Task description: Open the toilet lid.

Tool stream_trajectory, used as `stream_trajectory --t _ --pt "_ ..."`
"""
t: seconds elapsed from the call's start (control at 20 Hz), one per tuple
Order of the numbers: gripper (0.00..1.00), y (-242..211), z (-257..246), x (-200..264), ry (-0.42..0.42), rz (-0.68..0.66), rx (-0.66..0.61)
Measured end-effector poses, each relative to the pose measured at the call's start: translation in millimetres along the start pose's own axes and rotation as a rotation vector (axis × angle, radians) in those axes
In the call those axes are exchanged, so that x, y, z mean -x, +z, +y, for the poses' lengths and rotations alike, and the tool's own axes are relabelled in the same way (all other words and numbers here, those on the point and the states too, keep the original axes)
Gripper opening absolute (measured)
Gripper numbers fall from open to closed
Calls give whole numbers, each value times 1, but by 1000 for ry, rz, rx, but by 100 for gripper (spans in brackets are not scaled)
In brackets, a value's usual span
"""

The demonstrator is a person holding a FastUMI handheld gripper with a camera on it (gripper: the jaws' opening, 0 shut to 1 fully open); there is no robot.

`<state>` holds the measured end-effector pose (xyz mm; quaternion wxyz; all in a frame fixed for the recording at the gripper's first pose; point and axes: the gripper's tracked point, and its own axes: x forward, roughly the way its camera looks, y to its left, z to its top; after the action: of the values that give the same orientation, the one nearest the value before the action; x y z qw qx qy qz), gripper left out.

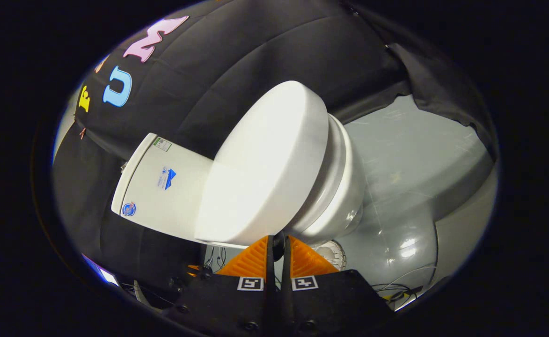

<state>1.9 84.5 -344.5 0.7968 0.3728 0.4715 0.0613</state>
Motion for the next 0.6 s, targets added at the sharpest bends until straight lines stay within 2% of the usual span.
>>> stream_trajectory --t 0.35,0.6 --pt "6 27 59 25 74 -63 57" --pt "6 47 129 45 187 -112 130"
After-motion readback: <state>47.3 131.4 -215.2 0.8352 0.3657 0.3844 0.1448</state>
